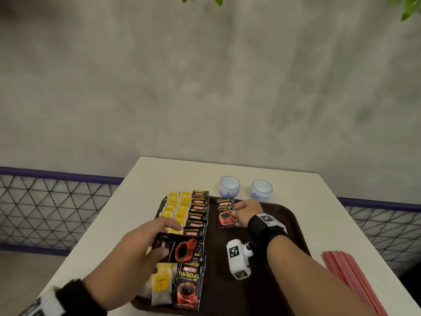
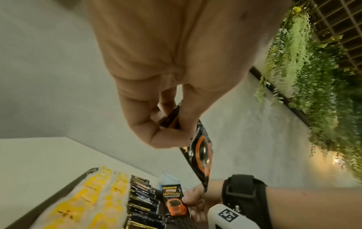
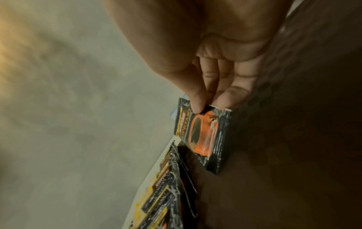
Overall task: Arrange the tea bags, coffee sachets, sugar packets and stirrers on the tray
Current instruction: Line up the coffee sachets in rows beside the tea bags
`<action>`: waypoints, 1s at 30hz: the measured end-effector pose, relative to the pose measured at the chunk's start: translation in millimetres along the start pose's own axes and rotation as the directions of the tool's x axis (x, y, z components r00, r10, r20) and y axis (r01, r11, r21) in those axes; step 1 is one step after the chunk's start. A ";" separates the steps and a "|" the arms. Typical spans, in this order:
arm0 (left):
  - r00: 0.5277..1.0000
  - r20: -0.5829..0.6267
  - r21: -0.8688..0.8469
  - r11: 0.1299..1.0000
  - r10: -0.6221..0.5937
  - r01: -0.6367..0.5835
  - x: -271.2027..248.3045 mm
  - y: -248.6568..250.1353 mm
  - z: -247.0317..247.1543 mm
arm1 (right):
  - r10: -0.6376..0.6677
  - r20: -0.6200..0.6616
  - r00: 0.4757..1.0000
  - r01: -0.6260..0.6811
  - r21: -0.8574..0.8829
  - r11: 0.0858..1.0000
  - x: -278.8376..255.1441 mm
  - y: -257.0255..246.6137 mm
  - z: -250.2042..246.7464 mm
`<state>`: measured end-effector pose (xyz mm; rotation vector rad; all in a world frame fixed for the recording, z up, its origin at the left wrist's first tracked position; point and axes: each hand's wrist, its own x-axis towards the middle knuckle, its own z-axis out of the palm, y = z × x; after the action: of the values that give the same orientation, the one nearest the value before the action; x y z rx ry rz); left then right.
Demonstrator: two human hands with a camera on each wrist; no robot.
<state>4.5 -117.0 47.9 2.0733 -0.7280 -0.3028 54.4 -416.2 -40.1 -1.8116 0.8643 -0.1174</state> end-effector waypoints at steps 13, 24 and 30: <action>0.989 -0.144 -0.071 0.997 -0.042 0.032 4.3 -16.9 -2.6 | -0.007 0.056 0.998 0.016 -0.150 0.989 47.4 2.8 25.7; 0.989 -0.151 -0.044 0.999 0.001 -0.007 3.8 -23.1 0.1 | -0.039 -0.083 0.996 0.029 -0.121 0.992 40.2 -0.8 40.8; 0.986 -0.164 -0.094 0.995 0.014 -0.029 9.7 -23.0 3.4 | -0.204 -0.055 0.977 0.191 -0.191 0.963 -1.4 -12.4 17.0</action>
<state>19.5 -115.2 27.7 1.9717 -0.6244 -0.1508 67.4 -400.1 -36.3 -2.0775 0.7639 -0.2406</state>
